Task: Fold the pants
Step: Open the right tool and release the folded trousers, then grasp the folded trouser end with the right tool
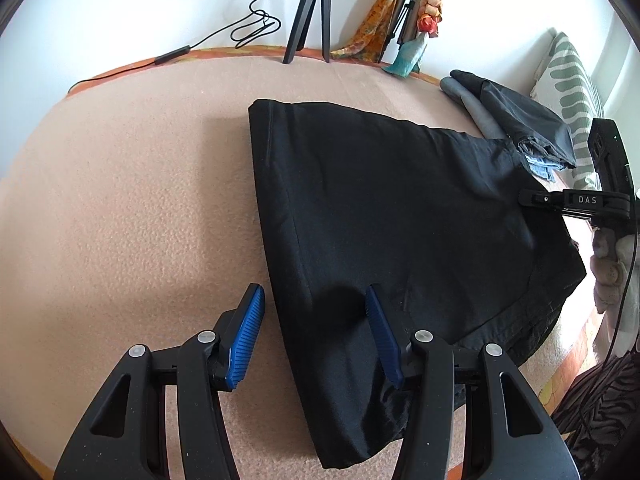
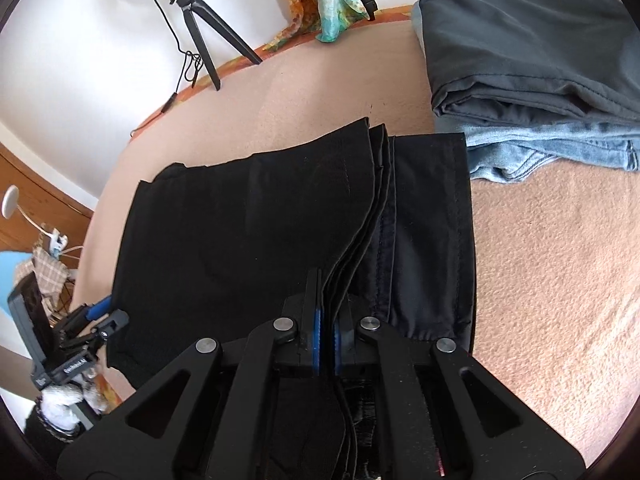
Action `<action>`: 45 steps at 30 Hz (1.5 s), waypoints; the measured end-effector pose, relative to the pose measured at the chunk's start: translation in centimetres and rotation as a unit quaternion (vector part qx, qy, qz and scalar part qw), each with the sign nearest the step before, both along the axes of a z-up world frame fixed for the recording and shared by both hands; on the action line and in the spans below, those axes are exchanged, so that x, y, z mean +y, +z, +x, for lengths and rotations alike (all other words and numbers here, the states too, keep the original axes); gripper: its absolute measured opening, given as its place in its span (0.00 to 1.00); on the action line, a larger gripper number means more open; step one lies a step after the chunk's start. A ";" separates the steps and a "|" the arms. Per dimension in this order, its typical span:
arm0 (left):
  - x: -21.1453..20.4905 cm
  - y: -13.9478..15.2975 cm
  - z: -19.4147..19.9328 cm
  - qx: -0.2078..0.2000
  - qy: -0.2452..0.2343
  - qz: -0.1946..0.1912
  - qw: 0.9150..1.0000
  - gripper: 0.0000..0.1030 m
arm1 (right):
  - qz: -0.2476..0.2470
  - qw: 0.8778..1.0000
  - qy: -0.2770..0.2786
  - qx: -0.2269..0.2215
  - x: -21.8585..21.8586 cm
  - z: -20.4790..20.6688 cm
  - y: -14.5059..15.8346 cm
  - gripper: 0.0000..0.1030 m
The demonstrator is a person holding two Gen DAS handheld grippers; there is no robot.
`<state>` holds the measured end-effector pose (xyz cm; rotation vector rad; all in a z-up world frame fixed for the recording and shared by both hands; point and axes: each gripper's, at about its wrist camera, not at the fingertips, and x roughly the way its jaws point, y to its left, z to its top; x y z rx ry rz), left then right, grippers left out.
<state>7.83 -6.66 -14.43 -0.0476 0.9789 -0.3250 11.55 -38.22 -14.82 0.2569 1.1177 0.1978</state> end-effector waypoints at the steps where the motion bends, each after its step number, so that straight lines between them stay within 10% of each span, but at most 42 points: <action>1: 0.0 0.0 -0.1 -0.001 0.000 0.001 1.000 0.50 | -0.012 1.000 -0.002 -0.001 0.0 0.0 0.0 0.05; 12: 1.4 0.0 -0.4 0.024 0.021 -0.063 0.998 0.50 | -0.045 0.997 -0.028 -0.059 0.8 0.3 3.9 0.33; 21: 2.9 -0.3 -0.3 0.055 0.050 -0.150 0.986 0.50 | -0.003 0.993 0.094 -0.074 9.1 0.3 5.3 0.47; 32: 3.1 -0.5 -0.8 0.053 0.030 -0.179 0.982 0.47 | 0.071 0.982 0.176 0.017 19.4 5.0 2.9 0.51; 45: 2.9 0.9 -1.9 0.021 0.011 -0.211 0.977 0.47 | 0.026 0.976 0.201 0.083 26.5 7.7 0.7 0.51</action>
